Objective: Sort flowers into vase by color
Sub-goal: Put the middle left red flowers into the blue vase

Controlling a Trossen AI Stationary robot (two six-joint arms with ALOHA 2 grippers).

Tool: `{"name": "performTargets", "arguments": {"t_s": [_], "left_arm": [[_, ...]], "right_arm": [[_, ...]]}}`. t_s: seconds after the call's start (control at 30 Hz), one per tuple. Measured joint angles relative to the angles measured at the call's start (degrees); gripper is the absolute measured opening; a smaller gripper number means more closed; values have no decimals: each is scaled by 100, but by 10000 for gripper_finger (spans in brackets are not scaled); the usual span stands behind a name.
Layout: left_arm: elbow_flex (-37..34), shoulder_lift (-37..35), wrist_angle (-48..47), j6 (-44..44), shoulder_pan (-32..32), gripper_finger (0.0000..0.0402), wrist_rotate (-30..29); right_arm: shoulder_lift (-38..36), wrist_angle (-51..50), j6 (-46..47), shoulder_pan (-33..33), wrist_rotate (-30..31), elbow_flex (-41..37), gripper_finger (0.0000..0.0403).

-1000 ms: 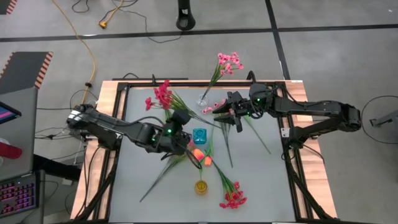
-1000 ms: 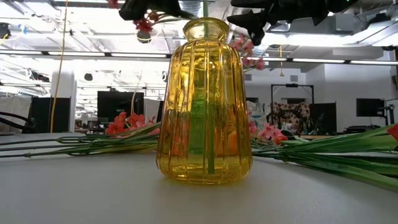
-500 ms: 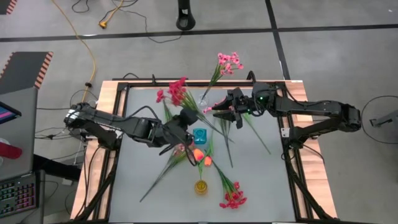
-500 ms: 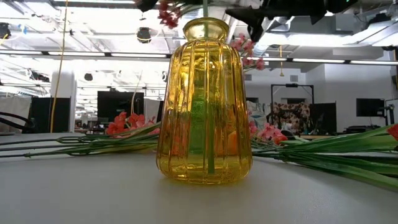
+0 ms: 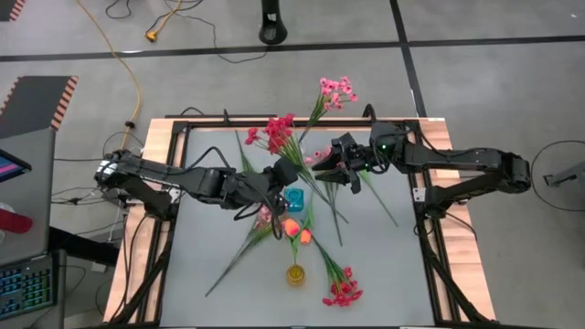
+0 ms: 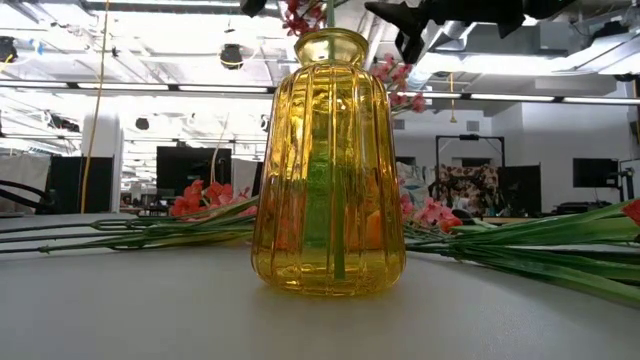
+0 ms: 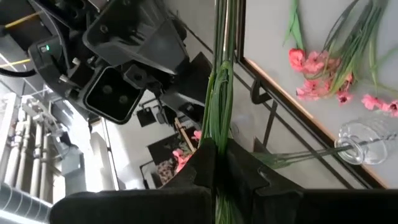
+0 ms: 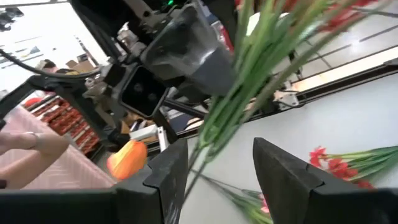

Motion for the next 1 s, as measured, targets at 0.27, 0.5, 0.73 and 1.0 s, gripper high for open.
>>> {"name": "performTargets", "arguments": {"t_s": [0.27,0.5,0.73,1.0], "left_arm": [[0,4,99,294,73,2,260],[0,7,425,498,143,2,802],[0,37,717,525,168,2,988],[0,112,744,642,193,3,952]], "right_arm": [[0,4,89,200,-6,0,207],[0,39,101,435,30,0,207],[0,46,101,553,55,0,187],[1,71,88,551,66,0,113]]}}
